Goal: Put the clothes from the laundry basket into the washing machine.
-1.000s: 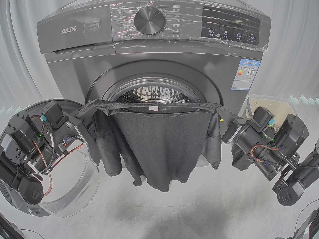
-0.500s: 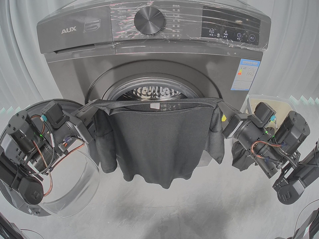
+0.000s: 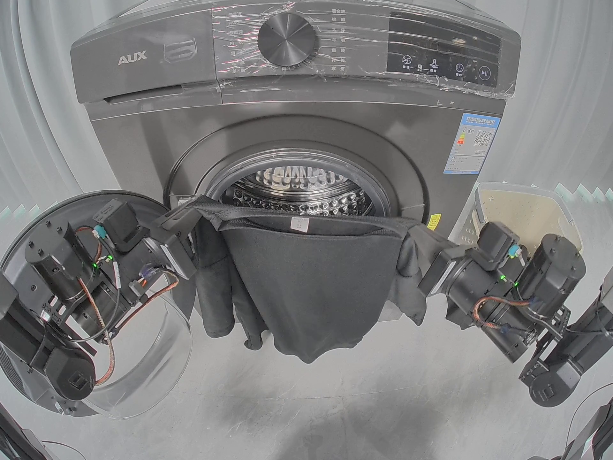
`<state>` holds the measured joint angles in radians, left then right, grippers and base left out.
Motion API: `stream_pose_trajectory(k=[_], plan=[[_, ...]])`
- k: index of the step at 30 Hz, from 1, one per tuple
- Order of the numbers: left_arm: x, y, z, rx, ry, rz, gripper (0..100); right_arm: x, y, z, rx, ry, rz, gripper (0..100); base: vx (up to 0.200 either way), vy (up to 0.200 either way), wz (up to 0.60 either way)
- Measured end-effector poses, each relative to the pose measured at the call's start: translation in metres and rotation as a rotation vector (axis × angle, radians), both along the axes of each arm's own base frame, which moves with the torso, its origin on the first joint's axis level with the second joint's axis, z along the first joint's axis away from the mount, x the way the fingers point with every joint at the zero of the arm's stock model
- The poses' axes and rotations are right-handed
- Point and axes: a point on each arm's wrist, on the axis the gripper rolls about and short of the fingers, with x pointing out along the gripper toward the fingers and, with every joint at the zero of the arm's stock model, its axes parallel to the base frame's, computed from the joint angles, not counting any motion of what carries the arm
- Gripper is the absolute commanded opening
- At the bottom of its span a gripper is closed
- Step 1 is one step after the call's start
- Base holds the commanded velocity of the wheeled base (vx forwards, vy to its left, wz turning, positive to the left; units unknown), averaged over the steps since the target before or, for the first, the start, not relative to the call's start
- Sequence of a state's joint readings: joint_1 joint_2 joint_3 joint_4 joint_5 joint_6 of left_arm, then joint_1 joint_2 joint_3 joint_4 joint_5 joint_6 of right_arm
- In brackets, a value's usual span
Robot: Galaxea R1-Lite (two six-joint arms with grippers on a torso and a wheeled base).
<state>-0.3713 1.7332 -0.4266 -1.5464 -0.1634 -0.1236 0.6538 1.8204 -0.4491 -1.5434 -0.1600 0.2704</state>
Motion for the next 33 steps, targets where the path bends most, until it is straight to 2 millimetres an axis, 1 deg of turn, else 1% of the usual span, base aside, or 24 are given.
stream_pose_trajectory(k=[3,6,10,13,16,18,20,23,29,33], plan=[[0.002,-0.009,0.003,-0.010,-0.010,-0.012,0,-0.003,0.005,-0.011,-0.024,0.036,0.023,100,0.000,0.000,0.00],[0.007,-0.016,0.007,-0.023,-0.027,-0.009,0,-0.010,0.012,-0.028,-0.070,0.090,0.062,100,0.000,0.000,0.00],[0.013,-0.030,0.008,-0.040,-0.033,0.019,0,-0.028,0.020,-0.061,-0.170,0.203,0.140,100,0.000,0.000,0.00],[0.014,-0.042,0.006,-0.034,-0.036,0.012,0,-0.037,0.022,-0.081,-0.233,0.270,0.175,100,0.000,0.000,0.00],[0.016,-0.051,0.005,-0.022,-0.046,0.004,0,-0.041,0.023,-0.093,-0.268,0.308,0.192,100,0.000,0.000,0.00],[0.018,-0.055,0.004,-0.019,-0.047,-0.002,0,-0.041,0.025,-0.097,-0.277,0.319,0.203,100,0.000,0.000,0.00],[0.020,-0.057,0.003,-0.017,-0.047,-0.004,0,-0.037,0.028,-0.099,-0.275,0.317,0.207,100,0.000,0.000,0.00],[0.021,-0.059,0.001,-0.017,-0.046,-0.008,0,-0.026,0.035,-0.101,-0.265,0.304,0.199,100,0.000,0.000,0.00],[0.023,-0.061,0.000,-0.015,-0.045,-0.010,0,0.005,0.050,-0.105,-0.238,0.250,0.172,100,0.000,0.000,0.00],[0.023,-0.061,0.000,-0.015,-0.047,-0.010,0,0.027,0.060,-0.112,-0.242,0.210,0.159,100,0.000,0.000,0.00]])
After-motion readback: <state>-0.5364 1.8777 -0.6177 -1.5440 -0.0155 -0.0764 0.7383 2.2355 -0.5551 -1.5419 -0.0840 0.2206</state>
